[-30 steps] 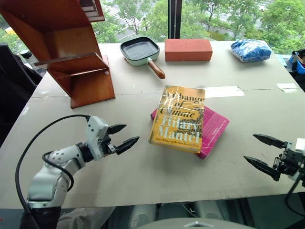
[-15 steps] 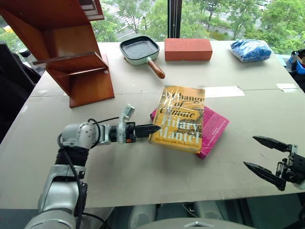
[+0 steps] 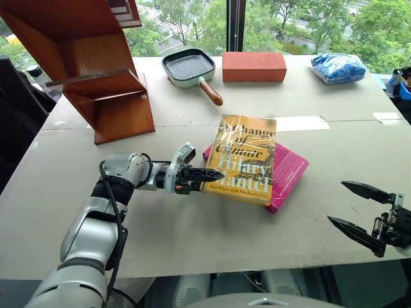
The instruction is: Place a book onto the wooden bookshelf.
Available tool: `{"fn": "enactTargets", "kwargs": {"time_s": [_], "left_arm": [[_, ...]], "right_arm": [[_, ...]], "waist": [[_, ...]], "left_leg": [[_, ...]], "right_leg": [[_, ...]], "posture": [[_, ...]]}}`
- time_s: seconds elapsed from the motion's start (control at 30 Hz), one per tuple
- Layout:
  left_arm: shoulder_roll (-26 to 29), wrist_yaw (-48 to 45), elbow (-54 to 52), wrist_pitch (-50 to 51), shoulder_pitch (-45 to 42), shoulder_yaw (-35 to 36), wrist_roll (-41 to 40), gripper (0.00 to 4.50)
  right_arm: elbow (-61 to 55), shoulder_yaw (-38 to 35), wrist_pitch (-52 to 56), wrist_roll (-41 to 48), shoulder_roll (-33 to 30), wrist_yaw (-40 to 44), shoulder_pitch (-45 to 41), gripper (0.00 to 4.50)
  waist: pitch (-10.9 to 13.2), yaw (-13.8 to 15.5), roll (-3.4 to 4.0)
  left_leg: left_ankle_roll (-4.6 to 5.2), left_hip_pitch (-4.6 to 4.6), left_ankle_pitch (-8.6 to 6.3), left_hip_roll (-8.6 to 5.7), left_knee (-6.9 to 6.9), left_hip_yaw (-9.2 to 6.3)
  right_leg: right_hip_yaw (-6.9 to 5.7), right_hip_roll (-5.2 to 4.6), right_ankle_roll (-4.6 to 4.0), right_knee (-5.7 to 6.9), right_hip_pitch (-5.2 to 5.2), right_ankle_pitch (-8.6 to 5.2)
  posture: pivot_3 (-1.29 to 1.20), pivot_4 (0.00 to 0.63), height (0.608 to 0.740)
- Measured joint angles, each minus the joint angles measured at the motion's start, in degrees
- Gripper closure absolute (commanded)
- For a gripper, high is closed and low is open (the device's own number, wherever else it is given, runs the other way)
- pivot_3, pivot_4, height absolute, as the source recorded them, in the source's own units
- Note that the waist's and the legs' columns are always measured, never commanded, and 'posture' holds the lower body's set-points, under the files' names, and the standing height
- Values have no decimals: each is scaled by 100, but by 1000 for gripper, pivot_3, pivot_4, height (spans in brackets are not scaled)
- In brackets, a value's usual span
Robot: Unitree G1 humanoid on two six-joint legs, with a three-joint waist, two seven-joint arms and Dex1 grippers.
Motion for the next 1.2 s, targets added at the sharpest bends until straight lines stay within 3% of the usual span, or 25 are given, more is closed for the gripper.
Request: {"fn": "enactTargets", "kwargs": {"time_s": [0.1, 0.17, 0.43, 0.57, 0.73, 0.93, 1.07, 1.1, 1.2], "left_arm": [[-42, -156, 131, -19, -82, -89, 104, 3539], [-76, -237, 197, -30, -150, -99, 141, 4045], [-174, -238, 254, -6, -181, 24, 237, 4051], [-220, 234, -74, 165, -82, 611, 186, 4051], [-272, 1355, -2350, -587, 122, 1648, 115, 4051], [106, 2268, -4012, -2460, 14, 1812, 938, 4051], [1263, 2458, -4493, -4192, -560, 1335, 2391, 4051], [1311, 2461, -4508, -4251, -590, 1328, 2443, 4051], [2424, 2474, -4526, -5584, -693, 1135, 3653, 4051]], "right_arm": [[-173, -64, 134, 259, -46, -25, -54, 0], [-259, -106, 267, 493, -58, -90, -95, 0], [-477, -275, 677, 1015, -290, -300, -389, 0], [-477, -283, 812, 1027, -488, -256, -542, 0], [-281, -283, 894, 991, -624, -241, -1001, 0], [319, 12, 915, 822, -625, -279, -1920, 0], [1003, 530, 1035, 732, -620, -235, -3182, 0], [1018, 536, 1036, 730, -620, -235, -3215, 0], [1481, 825, 1092, 695, -536, -127, -3987, 0]], "waist": [[0, 2, 0], [0, 9, -1], [1, 7, -2], [3, 5, -4], [13, 10, -17], [13, 8, -18], [30, -29, -34], [31, -26, -33], [34, -33, -33]], "left_leg": [[0, 0, 0, 0, 1, -1], [0, -2, 0, 0, 2, -2], [0, -4, 0, -1, 2, -2], [0, -6, 0, 1, 2, -8], [-1, -7, 1, 12, 2, -31], [-1, 1, 1, -2, 2, -7], [-1, 1, 1, -3, 3, 11], [-1, 1, 1, -4, 2, 13], [-1, 5, 1, -2, -12, 19]], "right_leg": [[0, 0, -1, 0, 0, 0], [-1, -1, -1, 1, 0, 0], [0, -3, 0, 1, 0, 0], [-1, -4, 20, 0, -1, 11], [7, -14, 1, 0, -3, 27], [19, -9, 0, 3, -2, 28], [25, -2, -1, 3, -6, 29], [26, -2, -1, 3, -7, 29], [31, 1, -1, -3, -9, 28]], "posture": [[0, 150, 740], [0, 150, 740], [0, 150, 740], [0, 150, 740], [0, 150, 740], [0, 150, 740], [0, 150, 740], [0, 150, 740], [0, 150, 740]]}}
